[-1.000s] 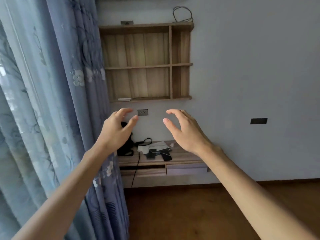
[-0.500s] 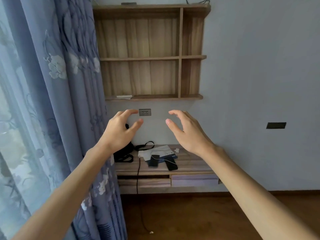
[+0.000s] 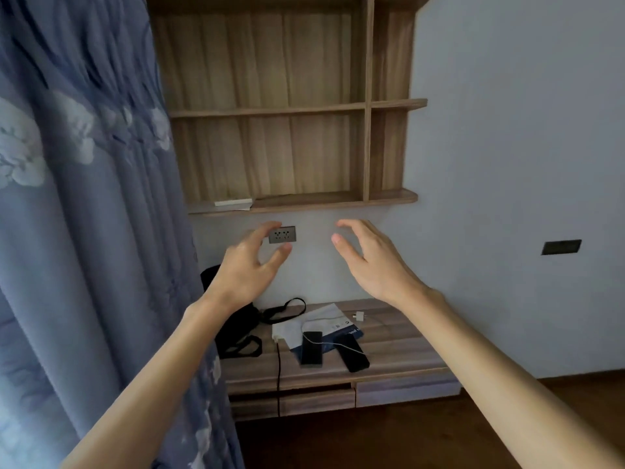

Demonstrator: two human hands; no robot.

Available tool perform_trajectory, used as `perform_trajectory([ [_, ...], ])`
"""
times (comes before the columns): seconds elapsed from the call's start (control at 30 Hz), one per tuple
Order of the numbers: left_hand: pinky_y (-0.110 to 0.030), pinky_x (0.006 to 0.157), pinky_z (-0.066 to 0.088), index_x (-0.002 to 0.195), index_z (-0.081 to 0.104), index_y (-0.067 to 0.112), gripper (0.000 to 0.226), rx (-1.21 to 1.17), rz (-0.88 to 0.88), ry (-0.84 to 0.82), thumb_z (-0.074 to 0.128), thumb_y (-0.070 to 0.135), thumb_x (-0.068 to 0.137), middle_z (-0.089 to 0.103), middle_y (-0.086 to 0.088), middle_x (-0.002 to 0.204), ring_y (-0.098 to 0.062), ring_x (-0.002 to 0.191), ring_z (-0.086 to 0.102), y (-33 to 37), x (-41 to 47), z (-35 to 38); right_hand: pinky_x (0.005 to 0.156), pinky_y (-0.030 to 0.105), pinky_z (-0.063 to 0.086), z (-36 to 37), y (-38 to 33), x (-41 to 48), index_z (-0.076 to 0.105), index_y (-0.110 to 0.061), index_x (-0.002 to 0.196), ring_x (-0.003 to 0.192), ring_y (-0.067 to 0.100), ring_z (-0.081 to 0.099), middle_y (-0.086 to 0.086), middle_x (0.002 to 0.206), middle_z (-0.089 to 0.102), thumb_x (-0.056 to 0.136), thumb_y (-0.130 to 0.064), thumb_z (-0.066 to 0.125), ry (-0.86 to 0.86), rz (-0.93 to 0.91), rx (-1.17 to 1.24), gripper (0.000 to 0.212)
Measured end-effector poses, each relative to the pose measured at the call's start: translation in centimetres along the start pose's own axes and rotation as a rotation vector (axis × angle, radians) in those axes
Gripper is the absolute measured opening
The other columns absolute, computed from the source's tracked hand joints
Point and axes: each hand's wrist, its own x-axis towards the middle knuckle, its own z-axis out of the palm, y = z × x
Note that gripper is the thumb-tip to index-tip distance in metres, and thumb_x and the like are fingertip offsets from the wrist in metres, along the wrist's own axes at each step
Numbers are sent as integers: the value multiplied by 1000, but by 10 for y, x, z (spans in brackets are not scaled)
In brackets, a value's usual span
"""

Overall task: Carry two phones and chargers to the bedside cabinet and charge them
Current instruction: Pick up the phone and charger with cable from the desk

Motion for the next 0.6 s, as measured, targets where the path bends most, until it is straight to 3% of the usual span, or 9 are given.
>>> perform_trajectory([
  [0.17,-28,102,37,145,47,29,49,-51,-18,3,57,43,98,56,0,136,-17,128,51,-48,37,22,112,28,29,34,29,42,43,-20,144,139,16,39,-1,149,45,102,-47,43,-10,-15,-5,50],
  [0.37,-27,95,39,145,47,30,51,5,-24,-29,57,45,98,56,-2,139,-5,115,46,-93,82,66,114,28,24,75,79,100,34,-17,150,142,19,34,2,155,39,101,-53,40,-63,-12,18,61],
  [0.6,-25,99,38,147,46,25,52,25,-99,-28,58,40,99,56,-5,139,-14,124,50,-127,146,127,107,20,23,105,157,178,39,-16,149,138,14,40,4,152,44,100,-55,39,-228,2,78,62],
])
